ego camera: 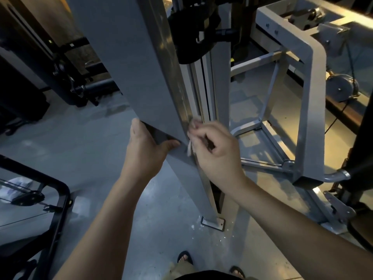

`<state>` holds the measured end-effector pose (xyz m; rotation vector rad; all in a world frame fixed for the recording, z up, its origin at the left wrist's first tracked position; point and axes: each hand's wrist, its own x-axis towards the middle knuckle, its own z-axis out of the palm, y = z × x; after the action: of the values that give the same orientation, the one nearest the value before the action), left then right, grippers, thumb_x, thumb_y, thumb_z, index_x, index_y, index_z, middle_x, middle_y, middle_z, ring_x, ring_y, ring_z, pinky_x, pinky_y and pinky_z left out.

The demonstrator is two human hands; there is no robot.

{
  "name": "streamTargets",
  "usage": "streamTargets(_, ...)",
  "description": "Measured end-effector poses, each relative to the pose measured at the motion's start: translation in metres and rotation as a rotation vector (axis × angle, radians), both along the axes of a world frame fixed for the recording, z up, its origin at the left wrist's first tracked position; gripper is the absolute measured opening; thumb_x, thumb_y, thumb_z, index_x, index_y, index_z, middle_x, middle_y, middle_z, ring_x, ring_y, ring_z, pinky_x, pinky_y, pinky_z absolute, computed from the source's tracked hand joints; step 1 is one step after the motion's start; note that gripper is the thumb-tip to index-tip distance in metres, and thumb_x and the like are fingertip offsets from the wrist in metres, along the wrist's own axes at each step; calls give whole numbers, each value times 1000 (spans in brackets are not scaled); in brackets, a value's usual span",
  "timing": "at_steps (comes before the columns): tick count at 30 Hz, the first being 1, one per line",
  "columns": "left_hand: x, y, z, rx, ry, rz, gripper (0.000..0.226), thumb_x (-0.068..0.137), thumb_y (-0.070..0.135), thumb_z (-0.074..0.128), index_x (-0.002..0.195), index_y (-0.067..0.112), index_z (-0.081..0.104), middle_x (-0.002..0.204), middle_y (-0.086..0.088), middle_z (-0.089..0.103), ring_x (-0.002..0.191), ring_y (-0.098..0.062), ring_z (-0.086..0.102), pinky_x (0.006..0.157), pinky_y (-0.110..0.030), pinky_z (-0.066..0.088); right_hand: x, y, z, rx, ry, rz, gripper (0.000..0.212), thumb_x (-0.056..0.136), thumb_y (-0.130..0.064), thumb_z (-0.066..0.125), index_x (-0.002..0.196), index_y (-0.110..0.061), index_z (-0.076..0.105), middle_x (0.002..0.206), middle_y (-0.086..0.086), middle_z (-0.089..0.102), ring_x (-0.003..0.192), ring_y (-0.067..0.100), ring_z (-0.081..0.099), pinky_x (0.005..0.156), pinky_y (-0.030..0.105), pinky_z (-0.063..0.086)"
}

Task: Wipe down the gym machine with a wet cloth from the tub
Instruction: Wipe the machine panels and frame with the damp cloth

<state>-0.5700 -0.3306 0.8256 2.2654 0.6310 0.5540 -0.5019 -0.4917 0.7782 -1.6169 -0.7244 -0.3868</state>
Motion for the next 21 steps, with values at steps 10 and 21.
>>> streamTargets(10,1,2,-1,-30,-4,1,68,73,24,91,113,29,36,121,1,53,111,-21,56,91,-42,52,-5,0,24,64,183,42,29,96,-9,69,123,-19,65,110,-9,67,103,3,65,87,17,51)
streamTargets(21,1,3,1,-7,16,-24,68,75,26,90,118,26,37,123,4,47,113,-19,53,92,-40,50,4,6,28,55,31,-14,8,92,-1,71,99,-2,75,102,7,66,93,11,66,82,22,52)
